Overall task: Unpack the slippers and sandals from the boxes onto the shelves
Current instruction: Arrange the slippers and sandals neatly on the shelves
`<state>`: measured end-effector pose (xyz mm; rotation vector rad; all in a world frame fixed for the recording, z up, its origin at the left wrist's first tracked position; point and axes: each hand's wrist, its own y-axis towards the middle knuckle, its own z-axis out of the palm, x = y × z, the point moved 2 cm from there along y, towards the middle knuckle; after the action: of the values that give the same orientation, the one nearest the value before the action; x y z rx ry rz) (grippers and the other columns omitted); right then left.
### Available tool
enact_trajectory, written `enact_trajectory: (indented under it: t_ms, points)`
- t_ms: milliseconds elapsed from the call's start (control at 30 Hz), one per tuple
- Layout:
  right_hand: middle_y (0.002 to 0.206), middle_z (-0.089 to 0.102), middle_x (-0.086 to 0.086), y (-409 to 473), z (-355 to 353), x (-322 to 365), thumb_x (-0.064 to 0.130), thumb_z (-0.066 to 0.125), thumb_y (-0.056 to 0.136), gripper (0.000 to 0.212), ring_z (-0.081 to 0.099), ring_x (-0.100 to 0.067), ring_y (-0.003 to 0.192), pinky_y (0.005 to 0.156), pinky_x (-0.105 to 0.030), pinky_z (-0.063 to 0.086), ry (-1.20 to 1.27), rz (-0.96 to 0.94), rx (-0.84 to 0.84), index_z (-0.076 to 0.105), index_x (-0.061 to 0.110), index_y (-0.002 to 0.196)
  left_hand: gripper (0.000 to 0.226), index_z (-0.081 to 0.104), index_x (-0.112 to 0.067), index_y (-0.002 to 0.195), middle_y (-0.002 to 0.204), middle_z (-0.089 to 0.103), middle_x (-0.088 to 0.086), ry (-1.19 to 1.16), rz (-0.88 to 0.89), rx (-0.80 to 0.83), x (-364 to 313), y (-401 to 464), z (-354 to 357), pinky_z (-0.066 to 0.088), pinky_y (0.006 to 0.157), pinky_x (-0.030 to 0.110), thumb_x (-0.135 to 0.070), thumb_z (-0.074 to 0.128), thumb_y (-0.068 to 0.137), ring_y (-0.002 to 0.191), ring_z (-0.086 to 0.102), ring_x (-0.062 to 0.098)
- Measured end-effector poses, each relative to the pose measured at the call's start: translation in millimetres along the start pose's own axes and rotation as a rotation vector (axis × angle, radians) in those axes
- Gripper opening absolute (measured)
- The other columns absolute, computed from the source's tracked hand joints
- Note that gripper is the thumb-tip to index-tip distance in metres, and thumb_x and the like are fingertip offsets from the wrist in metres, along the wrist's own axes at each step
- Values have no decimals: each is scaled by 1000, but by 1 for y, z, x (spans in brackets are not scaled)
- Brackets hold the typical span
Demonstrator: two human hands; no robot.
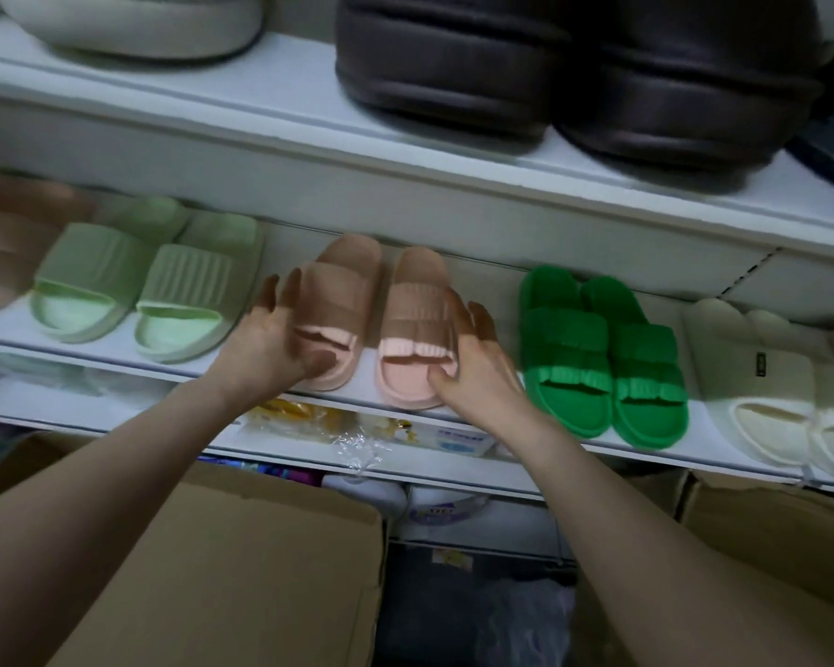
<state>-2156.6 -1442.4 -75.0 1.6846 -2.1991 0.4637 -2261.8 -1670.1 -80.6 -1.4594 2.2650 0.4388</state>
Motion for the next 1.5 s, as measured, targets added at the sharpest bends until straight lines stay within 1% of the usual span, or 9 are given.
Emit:
enact_trajectory:
  t_ms: [300, 433, 767, 967, 1067, 1200, 1300, 1433, 1500]
  points:
    - [158, 14, -11, 15, 10, 19, 21, 57, 84, 87, 58, -42, 109, 96, -33, 45, -23, 22, 7, 11, 26, 157, 122, 0, -16, 154, 157, 19, 19, -9, 164, 99, 22, 13, 15, 41, 100, 38, -36, 83, 68, 135, 40, 35]
    - [159, 14, -11, 13, 7, 11, 19, 56, 85, 77, 56, -41, 115, 99, -35, 45, -28, 50, 0, 24, 20, 155, 118, -1, -20, 154, 158, 15, 18, -45, 182, 94, 15, 9, 20, 40, 102, 40, -37, 81, 71, 141, 30, 31]
    - [162, 10, -12, 5, -9, -3, 18, 53, 88, 85, 57, -41, 117, 100, -34, 43, -72, 58, 39, 5, 30, 158, 113, -11, -22, 152, 160, 7, 17, 7, 151, 127, -14, 5, 28, 35, 102, 34, -37, 73, 80, 142, 29, 32]
    - [163, 11, -14, 7, -5, -2, 18, 52, 88, 75, 51, -39, 126, 104, -34, 41, -89, 52, 43, 21, 18, 156, 112, -10, -20, 153, 159, 12, 20, 5, 140, 126, -10, 5, 29, 33, 105, 33, -39, 73, 80, 146, 19, 27]
    - [161, 16, -15, 7, -5, -1, 21, 49, 91, 74, 48, -41, 128, 106, -33, 37, -59, 76, 34, 16, 21, 157, 105, -4, -20, 154, 159, 13, 19, -21, 140, 122, -10, 1, 26, 31, 108, 32, -39, 71, 82, 146, 20, 27]
    - [131, 53, -33, 3, -2, 20, 34, 35, 89, 56, 52, -47, 118, 96, -41, 42, -177, 130, -83, 56, -1, 127, 85, 21, -12, 152, 153, 29, 19, 9, 235, 5, 0, -11, 9, 28, 114, 38, -44, 64, 86, 142, 28, 32]
    - [115, 61, -32, 2, 4, 56, 35, 43, 89, 47, 57, -48, 105, 84, -43, 45, -149, 14, -197, 63, -2, 111, 76, 34, -8, 148, 147, 41, 18, 75, 294, -91, 26, -16, -13, 34, 111, 47, -48, 54, 86, 139, 33, 37]
    - [116, 61, -29, 11, 24, 113, 32, 53, 96, 39, 56, -44, 107, 80, -42, 42, -103, -80, -206, 59, 2, 121, 70, 40, -5, 144, 144, 44, 21, 119, 293, -209, 74, -14, -54, 33, 111, 49, -38, 59, 85, 136, 35, 42]
    - [142, 47, -24, 19, 42, 142, 35, 53, 94, 54, 45, -39, 130, 99, -43, 44, -42, -153, -192, 44, 15, 143, 73, 40, -5, 143, 145, 43, 22, 143, 239, -241, 109, -12, -75, 32, 110, 47, -42, 56, 83, 135, 34, 44]
